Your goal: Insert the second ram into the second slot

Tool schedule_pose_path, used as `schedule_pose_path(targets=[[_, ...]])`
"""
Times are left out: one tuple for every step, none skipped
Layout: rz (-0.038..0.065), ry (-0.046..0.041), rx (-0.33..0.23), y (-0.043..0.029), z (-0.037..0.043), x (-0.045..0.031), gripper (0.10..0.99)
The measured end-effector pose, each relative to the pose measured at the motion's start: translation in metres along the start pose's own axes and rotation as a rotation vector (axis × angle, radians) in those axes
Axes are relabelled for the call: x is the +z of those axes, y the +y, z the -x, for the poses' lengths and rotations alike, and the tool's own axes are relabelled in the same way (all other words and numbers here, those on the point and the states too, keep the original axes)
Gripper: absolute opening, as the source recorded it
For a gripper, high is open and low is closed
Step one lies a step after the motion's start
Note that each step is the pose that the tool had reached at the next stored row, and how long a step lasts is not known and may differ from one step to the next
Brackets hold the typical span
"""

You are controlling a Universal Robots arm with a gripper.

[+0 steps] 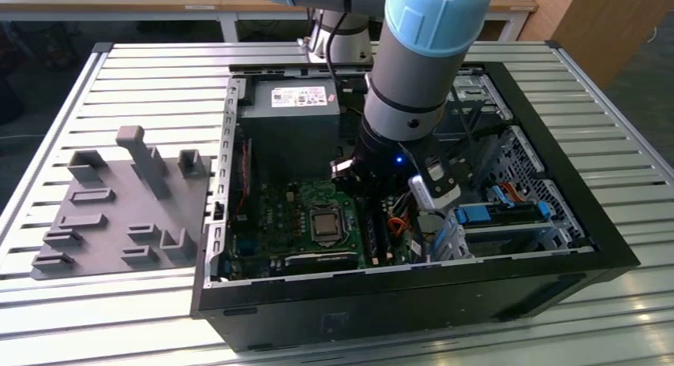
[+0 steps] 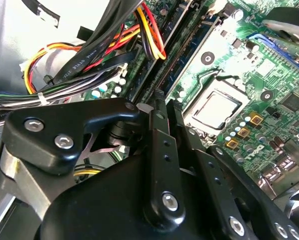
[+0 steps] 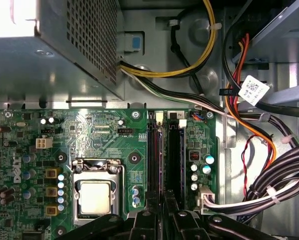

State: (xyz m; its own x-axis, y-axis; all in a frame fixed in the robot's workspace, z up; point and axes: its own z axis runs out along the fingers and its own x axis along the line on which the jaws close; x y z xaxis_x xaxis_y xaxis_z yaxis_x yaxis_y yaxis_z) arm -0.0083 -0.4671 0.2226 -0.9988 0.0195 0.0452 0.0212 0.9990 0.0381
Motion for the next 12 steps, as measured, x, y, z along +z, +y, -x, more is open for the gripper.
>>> schedule_pose_path(targets=[[0.000, 0.0000, 0.000, 0.0000, 0.0000, 0.0004, 0.208], [0.000, 0.0001, 0.000, 0.0000, 0.0000, 0.0008, 0.208], [0.001, 0.0001, 0.000, 0.0000, 0.0001, 0.0013, 0.208], [0.001, 0.0001, 0.000, -0.0001, 0.0001, 0.0017, 0.208], [0.001, 0.0001, 0.000, -0.0001, 0.0001, 0.0019, 0.208], [0.001, 0.0001, 0.000, -0.0001, 0.0001, 0.0021, 0.208], [0.001, 0.0001, 0.000, -0.0001, 0.0001, 0.0023, 0.208], [0.001, 0.0001, 0.000, -0.0001, 0.0001, 0.0024, 0.196], [0.001, 0.0001, 0.000, -0.0001, 0.0001, 0.0024, 0.196], [0.001, 0.0001, 0.000, -0.0001, 0.0001, 0.0025, 0.122], [0.001, 0.0001, 0.000, -0.0001, 0.0001, 0.0025, 0.122], [0.001, 0.0001, 0.000, -0.0001, 0.0001, 0.0025, 0.122]])
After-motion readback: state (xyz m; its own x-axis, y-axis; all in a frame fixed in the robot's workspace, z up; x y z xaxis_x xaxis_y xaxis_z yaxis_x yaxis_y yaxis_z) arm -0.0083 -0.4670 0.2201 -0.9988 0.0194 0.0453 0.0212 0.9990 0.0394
